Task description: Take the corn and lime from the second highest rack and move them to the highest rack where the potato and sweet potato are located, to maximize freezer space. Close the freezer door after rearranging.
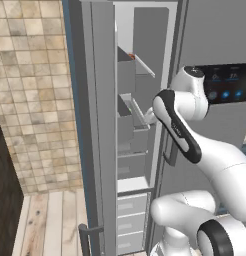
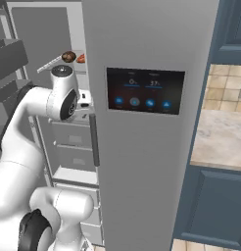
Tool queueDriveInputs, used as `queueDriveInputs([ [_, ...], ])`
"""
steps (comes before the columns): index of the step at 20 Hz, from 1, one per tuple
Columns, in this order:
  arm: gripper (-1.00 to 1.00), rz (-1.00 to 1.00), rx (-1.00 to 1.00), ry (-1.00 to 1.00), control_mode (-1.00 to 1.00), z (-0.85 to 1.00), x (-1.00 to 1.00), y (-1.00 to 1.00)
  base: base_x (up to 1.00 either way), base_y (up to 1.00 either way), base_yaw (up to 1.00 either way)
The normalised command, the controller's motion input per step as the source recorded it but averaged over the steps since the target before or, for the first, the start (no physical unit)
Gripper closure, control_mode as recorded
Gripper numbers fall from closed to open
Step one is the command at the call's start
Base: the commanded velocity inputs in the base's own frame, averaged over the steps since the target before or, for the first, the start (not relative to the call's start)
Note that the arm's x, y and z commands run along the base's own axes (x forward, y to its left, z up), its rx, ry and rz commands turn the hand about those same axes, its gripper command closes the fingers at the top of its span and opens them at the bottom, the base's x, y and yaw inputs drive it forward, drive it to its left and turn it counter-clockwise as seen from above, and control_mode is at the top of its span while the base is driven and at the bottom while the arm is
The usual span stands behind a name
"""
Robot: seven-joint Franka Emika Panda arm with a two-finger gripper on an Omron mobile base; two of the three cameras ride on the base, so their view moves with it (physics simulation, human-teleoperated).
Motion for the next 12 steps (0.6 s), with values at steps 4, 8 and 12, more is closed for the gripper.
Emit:
queueDriveInputs([
  [4,-1.00,0.23,0.00,-0.08,-1.00,-0.22,0.32,0.16,0.00,0.00,0.00],
  [8,-1.00,0.21,0.00,-0.02,-1.00,-0.12,0.49,0.30,0.00,0.00,0.00],
  [12,-1.00,0.22,0.01,0.00,-1.00,-0.20,0.47,0.26,0.00,0.00,0.00],
])
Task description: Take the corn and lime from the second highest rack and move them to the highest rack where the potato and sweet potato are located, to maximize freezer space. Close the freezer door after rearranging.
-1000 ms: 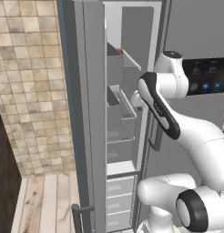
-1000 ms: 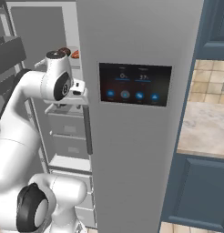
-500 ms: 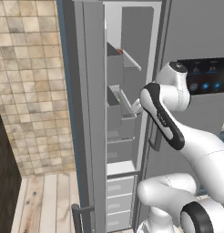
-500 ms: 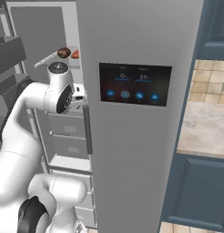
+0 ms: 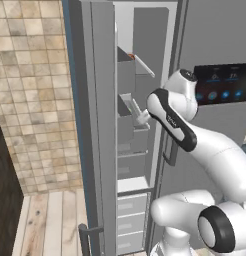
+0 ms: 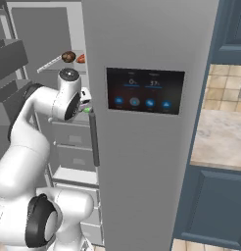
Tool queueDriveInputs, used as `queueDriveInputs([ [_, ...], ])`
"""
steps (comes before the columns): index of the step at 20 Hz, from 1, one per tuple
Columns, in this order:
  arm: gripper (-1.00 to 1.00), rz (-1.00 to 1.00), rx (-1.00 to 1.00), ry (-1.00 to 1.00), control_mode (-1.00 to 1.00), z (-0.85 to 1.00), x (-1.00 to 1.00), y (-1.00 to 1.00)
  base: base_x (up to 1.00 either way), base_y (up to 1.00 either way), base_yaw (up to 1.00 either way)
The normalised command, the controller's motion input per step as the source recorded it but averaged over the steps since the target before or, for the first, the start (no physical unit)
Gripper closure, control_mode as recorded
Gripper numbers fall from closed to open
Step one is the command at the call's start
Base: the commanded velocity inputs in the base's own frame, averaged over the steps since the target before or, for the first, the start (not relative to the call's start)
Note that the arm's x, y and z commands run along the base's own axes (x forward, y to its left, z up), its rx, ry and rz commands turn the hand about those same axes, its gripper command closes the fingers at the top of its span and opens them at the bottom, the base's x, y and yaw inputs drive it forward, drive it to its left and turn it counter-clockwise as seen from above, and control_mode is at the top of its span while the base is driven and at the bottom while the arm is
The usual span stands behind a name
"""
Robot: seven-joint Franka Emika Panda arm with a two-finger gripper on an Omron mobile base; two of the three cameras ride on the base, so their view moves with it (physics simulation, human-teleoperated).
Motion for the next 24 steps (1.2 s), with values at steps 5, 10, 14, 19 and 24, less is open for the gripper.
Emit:
queueDriveInputs([
  [5,-1.00,0.20,0.00,0.00,-1.00,-0.34,0.38,0.32,0.00,0.00,0.00],
  [10,-1.00,0.15,0.00,0.00,-1.00,-0.31,0.34,0.37,0.00,0.00,0.00],
  [14,-1.00,0.08,0.00,-0.01,-1.00,-0.12,0.43,0.26,0.00,0.00,0.00],
  [19,-1.00,0.05,0.00,0.00,-1.00,-0.08,0.46,0.19,0.00,0.00,0.00],
  [24,-1.00,0.02,0.00,0.00,-1.00,-0.10,0.33,0.26,0.00,0.00,0.00],
])
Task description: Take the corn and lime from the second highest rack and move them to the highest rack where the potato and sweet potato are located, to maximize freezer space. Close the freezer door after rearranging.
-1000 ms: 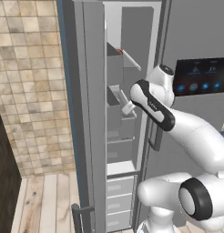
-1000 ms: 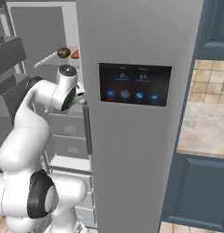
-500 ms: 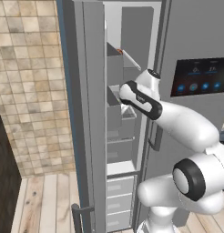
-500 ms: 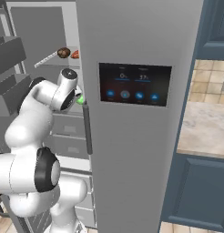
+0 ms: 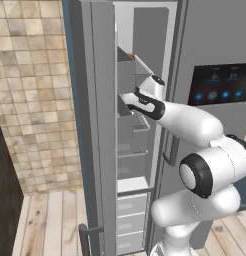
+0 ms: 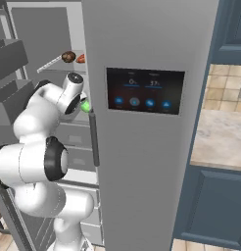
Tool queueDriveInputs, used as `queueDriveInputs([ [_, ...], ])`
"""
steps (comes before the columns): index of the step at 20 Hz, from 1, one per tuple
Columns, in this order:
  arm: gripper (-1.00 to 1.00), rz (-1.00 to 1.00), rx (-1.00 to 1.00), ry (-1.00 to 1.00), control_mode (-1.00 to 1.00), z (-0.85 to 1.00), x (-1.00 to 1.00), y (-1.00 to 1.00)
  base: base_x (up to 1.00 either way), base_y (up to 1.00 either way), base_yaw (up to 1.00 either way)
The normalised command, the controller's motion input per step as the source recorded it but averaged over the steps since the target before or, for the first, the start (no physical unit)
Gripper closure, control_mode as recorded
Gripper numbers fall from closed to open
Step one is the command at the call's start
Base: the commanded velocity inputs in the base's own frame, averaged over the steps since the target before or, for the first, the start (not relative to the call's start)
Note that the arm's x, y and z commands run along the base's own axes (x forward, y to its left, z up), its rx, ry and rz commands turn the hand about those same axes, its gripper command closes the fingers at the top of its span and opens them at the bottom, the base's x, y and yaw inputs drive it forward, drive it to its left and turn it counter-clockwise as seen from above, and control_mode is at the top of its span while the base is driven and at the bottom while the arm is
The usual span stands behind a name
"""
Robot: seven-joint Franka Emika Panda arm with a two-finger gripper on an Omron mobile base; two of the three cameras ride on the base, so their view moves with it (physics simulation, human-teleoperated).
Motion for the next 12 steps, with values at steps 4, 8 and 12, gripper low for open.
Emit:
queueDriveInputs([
  [4,-1.00,0.01,0.00,-0.01,-1.00,-0.15,0.28,0.24,0.00,0.00,0.00],
  [8,-1.00,0.00,0.00,-0.03,-1.00,-0.17,0.23,0.14,0.00,0.00,0.00],
  [12,-1.00,0.00,0.00,-0.02,-1.00,-0.18,0.25,0.06,0.00,0.00,0.00],
])
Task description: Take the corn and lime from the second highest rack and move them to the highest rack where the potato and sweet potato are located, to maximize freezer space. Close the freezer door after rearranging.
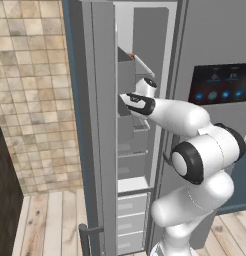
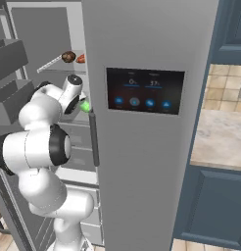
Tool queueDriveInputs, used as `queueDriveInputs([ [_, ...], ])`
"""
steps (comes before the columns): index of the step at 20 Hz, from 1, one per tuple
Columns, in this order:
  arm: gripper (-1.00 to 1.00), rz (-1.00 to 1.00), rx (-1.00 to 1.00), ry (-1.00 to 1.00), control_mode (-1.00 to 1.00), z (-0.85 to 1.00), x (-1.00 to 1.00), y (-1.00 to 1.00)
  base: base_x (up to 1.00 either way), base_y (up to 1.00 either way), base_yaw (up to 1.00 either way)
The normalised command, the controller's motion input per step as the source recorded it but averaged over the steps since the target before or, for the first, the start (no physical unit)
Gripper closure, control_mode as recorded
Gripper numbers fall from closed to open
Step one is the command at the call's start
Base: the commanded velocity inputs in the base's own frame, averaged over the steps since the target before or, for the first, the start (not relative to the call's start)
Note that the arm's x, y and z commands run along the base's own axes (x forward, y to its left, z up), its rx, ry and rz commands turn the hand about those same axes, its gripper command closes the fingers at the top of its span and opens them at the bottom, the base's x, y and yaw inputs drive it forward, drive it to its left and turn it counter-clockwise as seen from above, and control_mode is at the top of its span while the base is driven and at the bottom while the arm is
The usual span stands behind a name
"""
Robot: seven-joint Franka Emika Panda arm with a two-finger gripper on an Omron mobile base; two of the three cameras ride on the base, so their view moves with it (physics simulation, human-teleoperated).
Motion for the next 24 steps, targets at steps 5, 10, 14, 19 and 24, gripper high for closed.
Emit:
queueDriveInputs([
  [5,-1.00,0.00,0.00,0.00,-1.00,-0.19,0.23,0.05,0.00,0.00,0.00],
  [10,-1.00,0.00,0.00,0.00,-1.00,-0.10,0.23,0.02,0.00,0.00,0.00],
  [14,-1.00,0.00,0.00,0.00,-1.00,-0.02,0.24,0.08,0.00,0.00,0.00],
  [19,-1.00,0.00,0.01,0.00,-1.00,0.00,0.17,0.13,0.00,0.00,0.00],
  [24,-1.00,0.00,0.01,0.00,-1.00,-0.07,0.23,0.06,0.00,0.00,0.00],
])
